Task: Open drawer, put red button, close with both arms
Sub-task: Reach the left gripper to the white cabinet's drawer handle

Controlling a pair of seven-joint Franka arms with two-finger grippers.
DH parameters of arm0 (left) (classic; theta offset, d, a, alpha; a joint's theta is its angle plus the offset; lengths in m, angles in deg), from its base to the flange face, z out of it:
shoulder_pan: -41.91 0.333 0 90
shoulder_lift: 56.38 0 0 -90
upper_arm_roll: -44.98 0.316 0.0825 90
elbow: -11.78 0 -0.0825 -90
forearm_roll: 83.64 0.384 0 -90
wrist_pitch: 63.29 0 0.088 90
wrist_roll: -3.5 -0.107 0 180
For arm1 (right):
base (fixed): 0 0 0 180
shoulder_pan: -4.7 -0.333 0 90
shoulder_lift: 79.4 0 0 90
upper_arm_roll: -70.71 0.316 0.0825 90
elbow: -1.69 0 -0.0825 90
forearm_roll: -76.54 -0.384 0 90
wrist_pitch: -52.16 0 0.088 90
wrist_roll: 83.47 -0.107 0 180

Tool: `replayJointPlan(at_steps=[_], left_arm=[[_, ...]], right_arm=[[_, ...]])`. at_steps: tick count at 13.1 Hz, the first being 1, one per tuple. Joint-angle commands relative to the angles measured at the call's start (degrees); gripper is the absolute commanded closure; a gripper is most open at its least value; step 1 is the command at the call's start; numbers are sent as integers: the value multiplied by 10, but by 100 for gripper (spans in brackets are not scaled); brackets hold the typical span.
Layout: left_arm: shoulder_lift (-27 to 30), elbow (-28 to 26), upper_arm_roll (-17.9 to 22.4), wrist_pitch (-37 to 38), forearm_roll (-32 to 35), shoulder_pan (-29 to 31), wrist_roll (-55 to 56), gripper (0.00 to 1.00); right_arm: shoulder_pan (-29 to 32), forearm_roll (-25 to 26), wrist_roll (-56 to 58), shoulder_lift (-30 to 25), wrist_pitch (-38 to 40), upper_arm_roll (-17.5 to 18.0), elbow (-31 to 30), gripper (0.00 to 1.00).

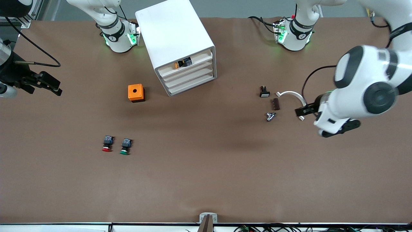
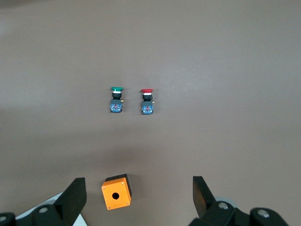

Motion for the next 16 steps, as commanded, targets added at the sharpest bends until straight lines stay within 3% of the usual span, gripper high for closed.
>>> replayJointPlan(at_steps=[1, 3, 10, 16], left_arm=[[-37, 22, 0, 3, -8, -38, 167, 0], [-61, 22, 0, 2, -29, -59, 298, 0], [-129, 34, 0, -13, -117, -130, 538, 0], [-165, 33, 0, -26, -284, -154, 683, 0]], right_arm=[[9, 8, 6, 24, -15, 9, 1, 0], [14, 4, 6, 37, -26, 9, 1, 0], [18, 3, 1, 148, -74, 10, 1, 0], [51, -59, -3, 247, -152, 10, -20, 1]])
